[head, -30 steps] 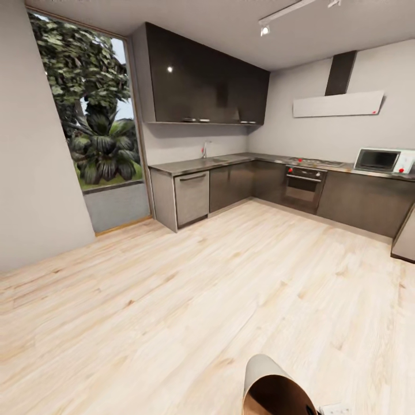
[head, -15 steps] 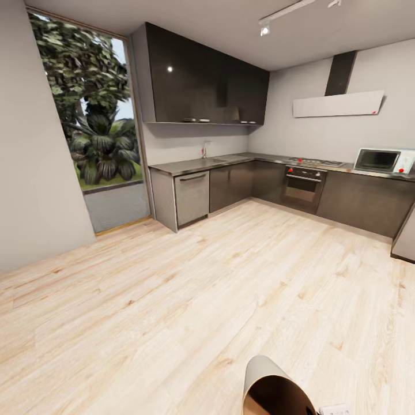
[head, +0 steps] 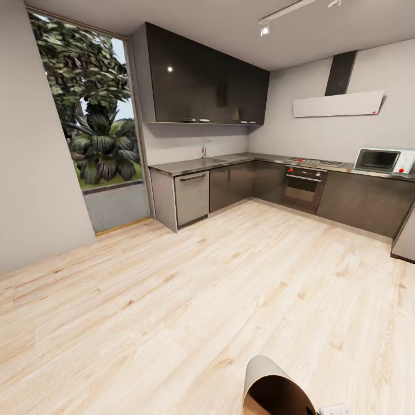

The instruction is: Put the three can of soda from the living room inside the tash can in the kitchen.

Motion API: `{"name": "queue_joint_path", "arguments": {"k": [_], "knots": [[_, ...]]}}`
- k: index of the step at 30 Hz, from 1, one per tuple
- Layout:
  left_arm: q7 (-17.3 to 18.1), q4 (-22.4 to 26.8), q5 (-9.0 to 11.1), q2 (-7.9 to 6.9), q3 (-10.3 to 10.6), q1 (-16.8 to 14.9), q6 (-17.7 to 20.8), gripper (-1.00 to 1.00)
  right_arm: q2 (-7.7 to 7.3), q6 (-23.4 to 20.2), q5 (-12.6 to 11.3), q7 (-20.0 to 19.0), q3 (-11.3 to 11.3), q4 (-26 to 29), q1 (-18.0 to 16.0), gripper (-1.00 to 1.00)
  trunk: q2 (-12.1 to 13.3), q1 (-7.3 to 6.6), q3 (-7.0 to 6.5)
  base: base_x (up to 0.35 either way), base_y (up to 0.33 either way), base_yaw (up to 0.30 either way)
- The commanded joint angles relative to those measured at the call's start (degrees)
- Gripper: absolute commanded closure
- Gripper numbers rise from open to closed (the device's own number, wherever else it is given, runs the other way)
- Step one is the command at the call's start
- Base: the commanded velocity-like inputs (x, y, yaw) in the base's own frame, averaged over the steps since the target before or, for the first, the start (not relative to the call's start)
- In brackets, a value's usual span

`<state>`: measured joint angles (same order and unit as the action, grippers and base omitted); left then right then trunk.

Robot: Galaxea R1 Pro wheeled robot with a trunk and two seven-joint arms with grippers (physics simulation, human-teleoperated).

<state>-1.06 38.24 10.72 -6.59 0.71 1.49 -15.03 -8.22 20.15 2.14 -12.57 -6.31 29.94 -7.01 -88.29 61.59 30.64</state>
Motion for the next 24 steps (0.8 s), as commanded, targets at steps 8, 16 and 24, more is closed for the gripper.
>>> {"name": "queue_joint_path", "arguments": {"k": [8, 16, 24], "knots": [[0.0, 0.0, 0.0, 0.0, 0.1, 0.0, 0.0, -1.0, 0.13, 0.0, -0.3, -0.3, -0.1, 0.1, 0.0, 1.0, 0.0, 0.0, -0.01, 0.0, 0.0, 0.0], [0.0, 0.0, 0.0, 0.0, 0.1, 0.0, 0.0, -1.0, 0.06, 0.0, -0.3, -0.2, -0.1, 0.1, 0.0, 1.0, 0.0, 0.0, -0.01, 0.0, 0.0, 0.0], [0.0, 0.0, 0.0, 0.0, 0.1, 0.0, 0.0, -1.0, 0.48, 0.0, -0.3, 0.0, -0.2, 0.1, 0.0, 1.0, 0.0, 0.0, -0.01, 0.0, 0.0, 0.0]]}}
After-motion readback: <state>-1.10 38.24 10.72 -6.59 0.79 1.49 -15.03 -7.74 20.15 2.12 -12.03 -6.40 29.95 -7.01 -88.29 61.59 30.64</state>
